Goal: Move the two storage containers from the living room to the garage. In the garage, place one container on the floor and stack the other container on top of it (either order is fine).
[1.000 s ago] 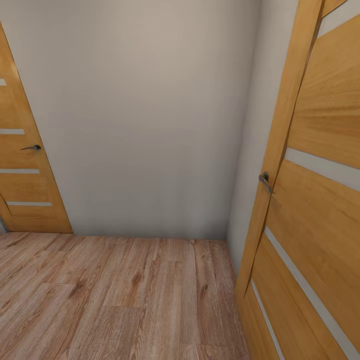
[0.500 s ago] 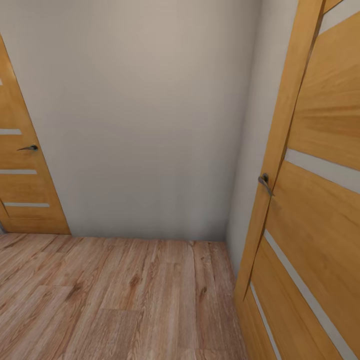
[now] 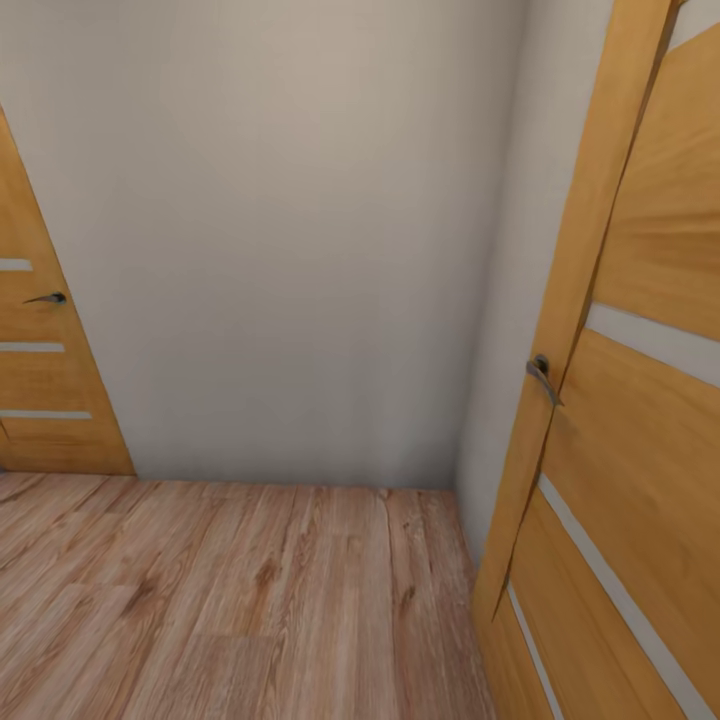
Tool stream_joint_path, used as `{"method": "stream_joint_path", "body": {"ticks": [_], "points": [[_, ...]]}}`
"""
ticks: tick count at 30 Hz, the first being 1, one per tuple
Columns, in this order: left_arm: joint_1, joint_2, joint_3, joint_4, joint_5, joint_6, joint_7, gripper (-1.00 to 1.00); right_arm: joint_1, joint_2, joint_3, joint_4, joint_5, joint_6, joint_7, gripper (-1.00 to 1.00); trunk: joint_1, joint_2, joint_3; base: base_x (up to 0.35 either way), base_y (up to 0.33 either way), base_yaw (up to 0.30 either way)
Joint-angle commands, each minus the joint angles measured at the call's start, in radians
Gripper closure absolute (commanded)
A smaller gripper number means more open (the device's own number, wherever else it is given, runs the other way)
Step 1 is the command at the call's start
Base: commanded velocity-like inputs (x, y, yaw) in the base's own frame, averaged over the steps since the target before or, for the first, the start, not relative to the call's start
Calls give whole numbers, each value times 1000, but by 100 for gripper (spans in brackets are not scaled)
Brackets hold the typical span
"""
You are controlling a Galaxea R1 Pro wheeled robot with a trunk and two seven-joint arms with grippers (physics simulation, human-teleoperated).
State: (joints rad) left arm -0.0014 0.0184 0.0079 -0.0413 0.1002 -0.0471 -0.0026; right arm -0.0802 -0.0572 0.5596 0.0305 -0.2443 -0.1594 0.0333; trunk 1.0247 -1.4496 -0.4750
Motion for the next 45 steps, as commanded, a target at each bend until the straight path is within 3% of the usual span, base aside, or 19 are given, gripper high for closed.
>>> {"method": "stream_joint_path", "body": {"ticks": [1, 19, 40, 45], "points": [[0, 0, 0, 0, 10, -2, 0, -100, -1, 0, 8, 3, -10, -6, 3, -100, 0, 0, -1, 138, 0, 0], [0, 0, 0, 0, 10, -3, 0, -100, -1, 0, 8, 3, -10, -5, 3, -100, 0, 0, -1, 121, 0, 0], [0, 0, 1, 0, 10, -4, 1, -100, -1, 0, 8, 3, -6, 0, 3, -100, 0, 0, -2, 7, 0, 32], [0, -1, 2, 1, 11, -45, 1, -100, -1, 0, 8, 3, -6, 0, 3, -100, 0, 0, -3, 38, 0, 109]]}}
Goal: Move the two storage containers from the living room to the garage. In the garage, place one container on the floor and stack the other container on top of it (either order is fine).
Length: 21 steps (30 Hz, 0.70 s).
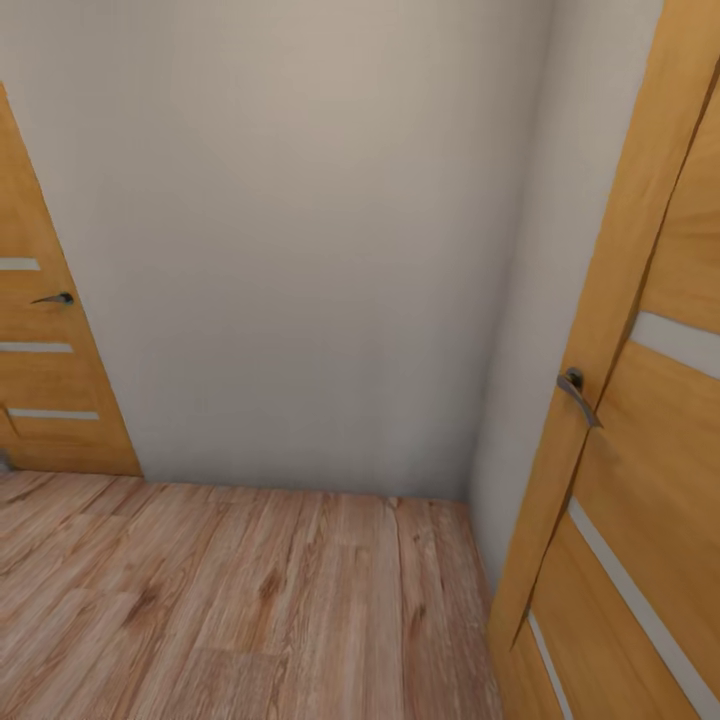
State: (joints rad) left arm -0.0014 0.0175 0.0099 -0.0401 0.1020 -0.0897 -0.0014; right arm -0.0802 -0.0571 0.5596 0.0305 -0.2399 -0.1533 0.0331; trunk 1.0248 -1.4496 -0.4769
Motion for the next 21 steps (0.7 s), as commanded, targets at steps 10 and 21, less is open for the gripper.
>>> {"method": "stream_joint_path", "body": {"ticks": [10, 21], "points": [[0, 0, -1, 0, 10, -14, 0, -100, -1, 0, 8, 3, -10, -6, 4, -100, 0, 0, -1, 283, 0, 7], [0, 1, 1, 0, 10, -17, 0, -100, -1, 0, 8, 3, -12, -6, -1, -100, 0, 0, -1, 118, 0, 30]]}}
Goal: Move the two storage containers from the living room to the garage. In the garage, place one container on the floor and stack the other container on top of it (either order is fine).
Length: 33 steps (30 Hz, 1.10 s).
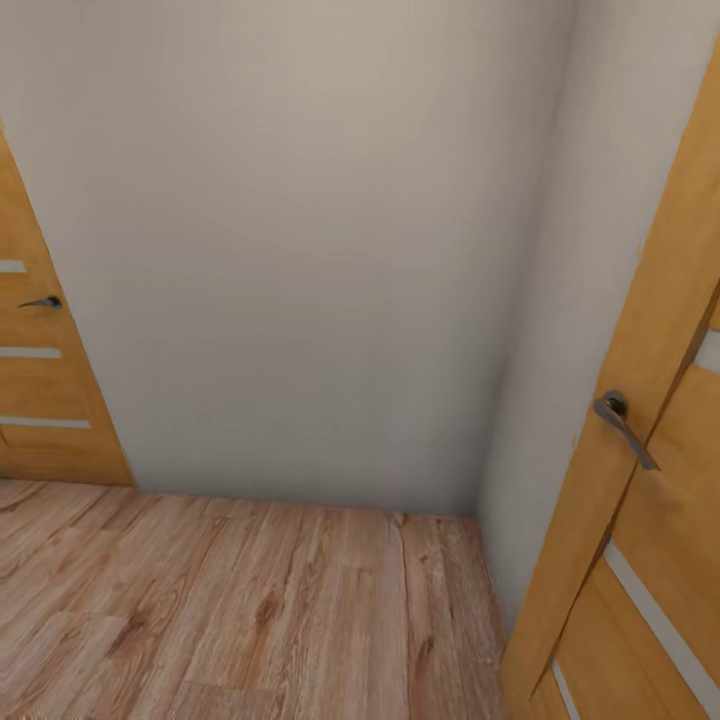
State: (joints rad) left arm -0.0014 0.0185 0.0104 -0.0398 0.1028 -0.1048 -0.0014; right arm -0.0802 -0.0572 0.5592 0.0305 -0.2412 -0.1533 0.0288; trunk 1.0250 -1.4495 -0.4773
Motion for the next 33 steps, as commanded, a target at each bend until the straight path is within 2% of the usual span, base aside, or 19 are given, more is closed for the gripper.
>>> {"method": "stream_joint_path", "body": {"ticks": [1, 6, 11, 24, 33], "points": [[0, 0, 0, 0, 9, -2, 0, -100, -1, 0, 8, 3, -10, -6, 2, -100, 0, -1, -1, 3, 0, 215], [0, -1, 0, 0, 9, -3, 0, -100, -1, 0, 8, 3, -10, -6, 0, -100, 0, -1, -3, 1, 0, 248], [0, 0, 0, 0, 10, -1, 0, -100, -1, 0, 8, 3, -10, -6, 3, -100, 0, -1, -3, 104, 0, 83], [0, 1, 0, 0, 12, -1, 0, -100, -1, 0, 8, 3, -10, -6, 5, -100, 0, -1, -3, 308, 0, 13], [0, 1, 0, 0, 12, -1, 0, -100, -1, 0, 8, 3, -10, -6, 6, -100, 0, -1, -3, 319, 0, 228]]}}
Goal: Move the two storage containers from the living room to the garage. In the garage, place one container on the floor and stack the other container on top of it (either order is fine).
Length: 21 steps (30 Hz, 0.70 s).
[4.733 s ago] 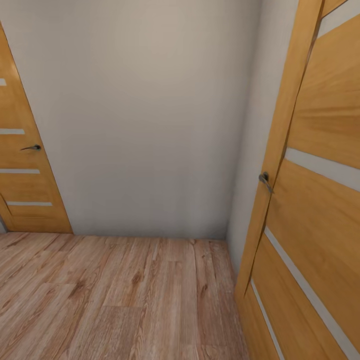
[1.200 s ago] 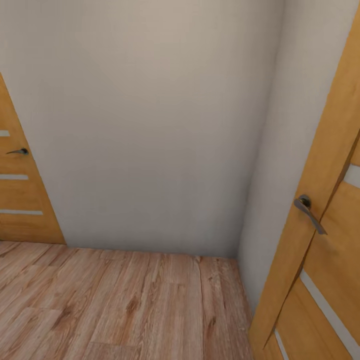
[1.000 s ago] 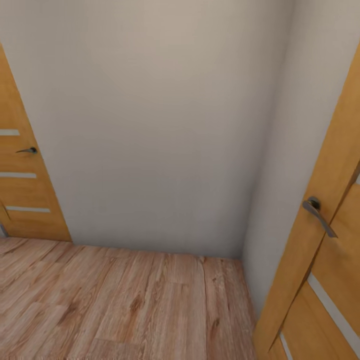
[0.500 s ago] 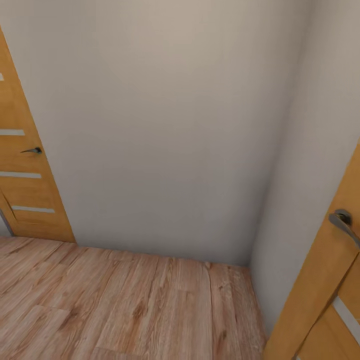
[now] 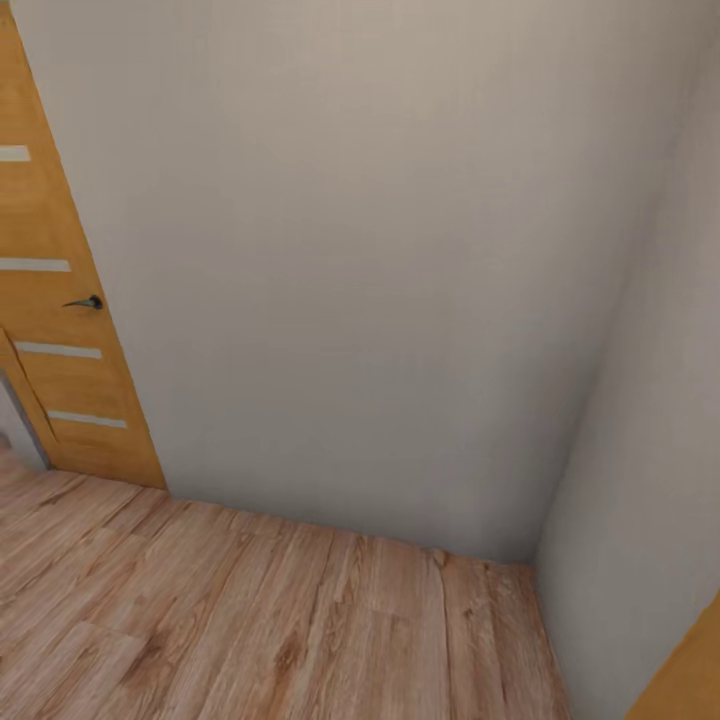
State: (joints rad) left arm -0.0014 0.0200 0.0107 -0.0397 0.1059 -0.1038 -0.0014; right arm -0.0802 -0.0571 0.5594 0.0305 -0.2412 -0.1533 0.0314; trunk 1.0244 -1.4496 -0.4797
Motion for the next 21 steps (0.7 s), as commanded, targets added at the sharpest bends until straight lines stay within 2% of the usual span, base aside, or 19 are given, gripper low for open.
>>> {"method": "stream_joint_path", "body": {"ticks": [1, 14, 21], "points": [[0, 0, 0, 0, 9, -2, 0, -100, -1, 0, 8, 3, -10, -6, 3, -100, 1, 0, -1, 319, 0, 110], [0, 0, 0, 0, 8, -2, 0, -100, -1, 0, 8, 3, -10, -6, 4, -100, 1, 0, -1, 319, 0, 20], [0, 1, 0, 0, 9, -3, 0, -100, -1, 0, 8, 3, -10, -6, 3, -100, 1, 0, -1, 317, 0, 231]]}}
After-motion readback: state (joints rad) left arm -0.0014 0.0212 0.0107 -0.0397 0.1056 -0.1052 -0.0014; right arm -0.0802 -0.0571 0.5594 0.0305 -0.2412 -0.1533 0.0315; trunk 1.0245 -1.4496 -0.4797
